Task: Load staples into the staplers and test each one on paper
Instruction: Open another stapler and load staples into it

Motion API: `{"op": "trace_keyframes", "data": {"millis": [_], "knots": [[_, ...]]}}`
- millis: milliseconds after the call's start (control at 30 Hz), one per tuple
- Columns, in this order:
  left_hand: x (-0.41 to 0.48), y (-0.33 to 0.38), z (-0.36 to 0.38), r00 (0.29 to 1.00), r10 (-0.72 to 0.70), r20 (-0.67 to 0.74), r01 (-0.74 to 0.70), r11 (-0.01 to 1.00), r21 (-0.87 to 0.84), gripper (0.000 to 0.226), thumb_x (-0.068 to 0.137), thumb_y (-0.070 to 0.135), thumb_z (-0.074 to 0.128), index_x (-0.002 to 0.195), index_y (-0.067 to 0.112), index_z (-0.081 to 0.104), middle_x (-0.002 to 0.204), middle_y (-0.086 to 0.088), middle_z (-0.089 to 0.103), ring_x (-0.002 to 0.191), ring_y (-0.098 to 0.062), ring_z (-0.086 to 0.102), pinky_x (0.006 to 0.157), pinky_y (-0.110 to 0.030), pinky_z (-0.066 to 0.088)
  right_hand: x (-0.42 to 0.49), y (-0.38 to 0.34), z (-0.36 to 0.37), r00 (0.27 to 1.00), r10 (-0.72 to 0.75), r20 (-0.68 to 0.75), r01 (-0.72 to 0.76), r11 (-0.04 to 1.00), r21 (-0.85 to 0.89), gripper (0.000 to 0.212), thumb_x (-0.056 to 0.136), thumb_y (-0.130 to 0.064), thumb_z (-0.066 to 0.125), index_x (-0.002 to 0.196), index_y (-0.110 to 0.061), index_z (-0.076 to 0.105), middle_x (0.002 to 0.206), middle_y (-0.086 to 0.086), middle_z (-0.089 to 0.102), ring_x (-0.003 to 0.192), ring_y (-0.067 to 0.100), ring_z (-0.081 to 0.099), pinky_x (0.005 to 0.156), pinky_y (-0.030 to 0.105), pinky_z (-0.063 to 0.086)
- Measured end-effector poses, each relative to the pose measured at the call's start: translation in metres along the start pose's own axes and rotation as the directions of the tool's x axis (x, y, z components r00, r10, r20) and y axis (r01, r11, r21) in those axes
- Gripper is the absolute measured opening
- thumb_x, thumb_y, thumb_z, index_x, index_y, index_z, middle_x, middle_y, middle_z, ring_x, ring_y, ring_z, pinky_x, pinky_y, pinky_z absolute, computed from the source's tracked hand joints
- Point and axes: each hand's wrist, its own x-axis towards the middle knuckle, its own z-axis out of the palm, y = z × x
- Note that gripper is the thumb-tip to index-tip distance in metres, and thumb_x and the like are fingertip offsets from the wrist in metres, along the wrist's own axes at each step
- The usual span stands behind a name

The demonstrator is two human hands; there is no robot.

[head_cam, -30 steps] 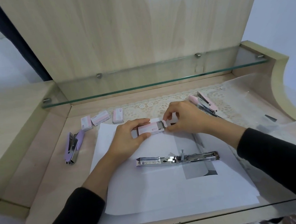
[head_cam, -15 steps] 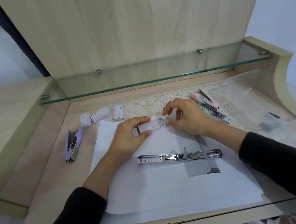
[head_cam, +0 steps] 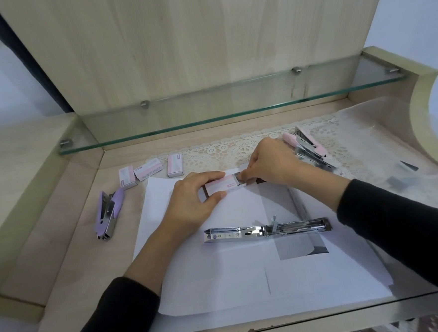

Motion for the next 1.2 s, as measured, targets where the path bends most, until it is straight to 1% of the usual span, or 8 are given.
{"op": "trace_keyframes", "data": {"millis": [200,300,633,800,867,967,1067,1200], "knots": [[0.001,-0.003,0.001,0.999,0.039,-0.008,-0.039,0.998,0.041,0.033,0.077,0.013,0.071,0.109,0.02,0.066,0.101,0.006,0.061,0.096,-0.006,0.056,0.092,-0.012,0.04,0.0,-0.015,-0.005,0.987,0.094,0.134,-0.084,0.994,-0.075,0.043,0.066,-0.023,0.078,0.046,-0.009,0.043,0.047,0.002,0.039,0.045,0.016,0.034,0.044,0.025,0.026],[0.001,-0.003,0.002,0.999,0.052,-0.014,-0.051,0.997,0.056,0.033,0.077,0.012,0.071,0.109,0.02,0.066,0.098,0.007,0.06,0.093,-0.005,0.055,0.089,-0.008,0.038,0.001,-0.022,-0.003,0.98,0.117,0.16,-0.105,0.991,-0.085,0.044,0.068,-0.014,0.075,0.046,-0.011,0.037,0.048,0.003,0.037,0.045,0.017,0.034,0.043,0.025,0.026],[0.001,-0.006,-0.004,0.998,0.065,0.004,-0.065,0.996,0.063,0.032,0.078,0.012,0.071,0.109,0.018,0.066,0.101,0.009,0.06,0.098,-0.005,0.055,0.091,-0.008,0.037,0.003,-0.018,-0.003,0.973,0.137,0.184,-0.13,0.99,-0.053,0.035,0.068,-0.017,0.077,0.054,-0.008,0.046,0.056,0.004,0.043,0.053,0.017,0.04,0.047,0.025,0.03],[-0.001,-0.015,-0.015,0.999,0.052,-0.006,-0.052,0.996,0.077,0.034,0.078,0.01,0.07,0.111,0.018,0.065,0.101,0.012,0.059,0.103,-0.009,0.054,0.092,-0.004,0.034,0.002,-0.008,0.001,0.988,0.068,0.138,-0.074,0.996,0.039,0.023,0.064,-0.01,0.076,0.084,0.001,0.071,0.085,0.014,0.07,0.082,0.027,0.063,0.073,0.034,0.052],[0.0,-0.014,-0.015,0.999,0.049,0.004,-0.049,0.995,0.084,0.033,0.078,0.011,0.07,0.11,0.019,0.065,0.099,0.015,0.058,0.103,-0.009,0.053,0.091,-0.003,0.034,-0.002,-0.005,0.002,0.994,0.012,0.109,-0.017,0.999,0.042,0.007,0.065,-0.005,0.072,0.072,-0.005,0.07,0.075,0.005,0.068,0.078,0.024,0.062,0.064,0.029,0.049],[0.0,-0.013,-0.016,0.998,0.056,0.016,-0.057,0.99,0.127,0.032,0.076,0.025,0.067,0.107,0.021,0.067,0.096,0.02,0.058,0.1,-0.008,0.051,0.086,0.0,0.032,-0.006,-0.003,0.003,0.995,-0.078,0.054,0.074,0.995,0.073,0.025,0.065,-0.001,0.07,0.056,-0.022,0.062,0.06,-0.006,0.057,0.065,0.016,0.054,0.061,0.026,0.044],[0.001,-0.013,-0.015,0.993,0.119,0.022,-0.121,0.971,0.207,0.039,0.072,0.043,0.055,0.104,0.024,0.068,0.096,0.021,0.059,0.095,-0.007,0.05,0.084,-0.003,0.031,-0.012,-0.002,0.005,0.981,-0.194,0.004,0.193,0.979,0.072,0.021,0.068,-0.001,0.067,0.064,-0.022,0.069,0.07,-0.001,0.061,0.068,0.016,0.054,0.068,0.032,0.047],[0.007,-0.008,-0.006,0.984,0.176,0.034,-0.179,0.955,0.235,0.049,0.073,0.055,0.051,0.109,0.024,0.066,0.107,0.017,0.058,0.101,-0.004,0.047,0.088,-0.004,0.026,-0.014,-0.001,0.008,0.958,-0.286,-0.034,0.285,0.958,-0.021,0.014,0.074,-0.012,0.07,0.08,-0.024,0.074,0.081,-0.002,0.051,0.073,0.013,0.044,0.071,0.027,0.032]]}}
